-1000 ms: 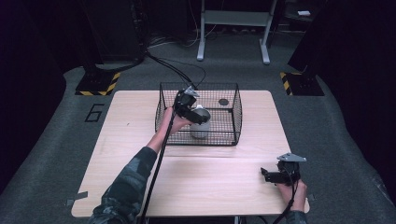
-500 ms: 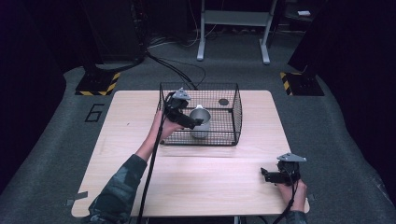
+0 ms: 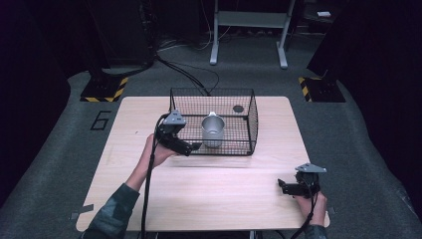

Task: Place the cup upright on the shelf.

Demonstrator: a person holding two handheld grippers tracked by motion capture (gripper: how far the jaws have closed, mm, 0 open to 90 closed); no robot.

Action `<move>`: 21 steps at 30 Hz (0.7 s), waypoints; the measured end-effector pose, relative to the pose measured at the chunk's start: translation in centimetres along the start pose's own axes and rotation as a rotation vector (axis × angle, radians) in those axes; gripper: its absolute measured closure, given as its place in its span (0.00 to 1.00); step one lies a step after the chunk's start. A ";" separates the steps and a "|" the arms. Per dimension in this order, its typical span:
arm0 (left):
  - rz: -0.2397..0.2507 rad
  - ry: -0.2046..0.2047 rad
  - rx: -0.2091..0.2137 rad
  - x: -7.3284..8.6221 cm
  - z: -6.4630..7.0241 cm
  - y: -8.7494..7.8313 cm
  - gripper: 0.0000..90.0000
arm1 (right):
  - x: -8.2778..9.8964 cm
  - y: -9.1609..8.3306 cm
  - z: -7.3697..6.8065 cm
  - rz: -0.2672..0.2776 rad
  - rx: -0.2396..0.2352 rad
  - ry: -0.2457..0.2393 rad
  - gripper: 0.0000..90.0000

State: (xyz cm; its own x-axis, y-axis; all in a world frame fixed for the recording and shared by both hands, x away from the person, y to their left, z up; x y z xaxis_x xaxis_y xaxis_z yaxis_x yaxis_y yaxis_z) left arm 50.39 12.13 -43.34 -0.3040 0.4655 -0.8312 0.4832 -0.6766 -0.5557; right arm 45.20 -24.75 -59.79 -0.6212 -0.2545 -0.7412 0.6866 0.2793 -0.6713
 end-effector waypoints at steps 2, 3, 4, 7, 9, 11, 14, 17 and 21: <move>0.001 0.004 -0.009 0.9 0.1 -0.7 0.00 | 0.0 0.0 0.0 0.000 0.001 0.003 0.05; 0.007 0.005 -0.016 1.2 0.2 -1.0 0.00 | 0.0 0.0 0.0 0.000 0.001 0.002 0.05; 0.002 0.002 -0.021 1.8 0.3 -1.4 0.00 | 0.0 0.0 0.0 0.000 0.000 0.001 0.05; -0.001 -0.003 -0.025 2.8 0.5 -2.0 0.00 | 0.0 0.0 0.0 0.000 0.000 0.001 0.05; -0.008 0.001 -0.038 3.9 0.6 -2.4 0.00 | 0.0 0.0 0.0 -0.001 0.001 0.006 0.05; -0.018 -0.012 -0.045 5.6 0.8 -3.1 0.00 | 0.0 0.0 0.0 -0.001 0.001 0.006 0.05; -0.029 -0.027 -0.058 7.4 0.9 -3.7 0.00 | 0.0 0.0 0.0 -0.001 0.001 0.006 0.05; -0.051 -0.045 -0.080 9.5 0.8 -4.1 0.00 | 0.0 0.0 -0.1 -0.002 0.002 0.011 0.05; -0.084 -0.075 -0.126 12.7 0.0 -4.8 0.00 | 0.0 0.0 -0.1 -0.001 0.002 0.012 0.05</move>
State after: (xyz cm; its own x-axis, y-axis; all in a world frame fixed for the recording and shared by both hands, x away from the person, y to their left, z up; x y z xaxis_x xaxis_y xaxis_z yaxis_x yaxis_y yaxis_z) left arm 44.22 21.29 -51.22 -0.4059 0.4708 -0.7833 0.5507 -0.5581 -0.6207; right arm 45.13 -24.69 -59.79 -0.6265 -0.2440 -0.7402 0.6865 0.2769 -0.6723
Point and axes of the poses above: each handheld gripper's, and its own axes: y roughly forward along the jaws, x roughly out of its underside, z roughly to its right, the point moved 10 cm from there along y, roughly forward along the jaws, and after that the axes turned 1 degree about z, right-handed, at the moved point
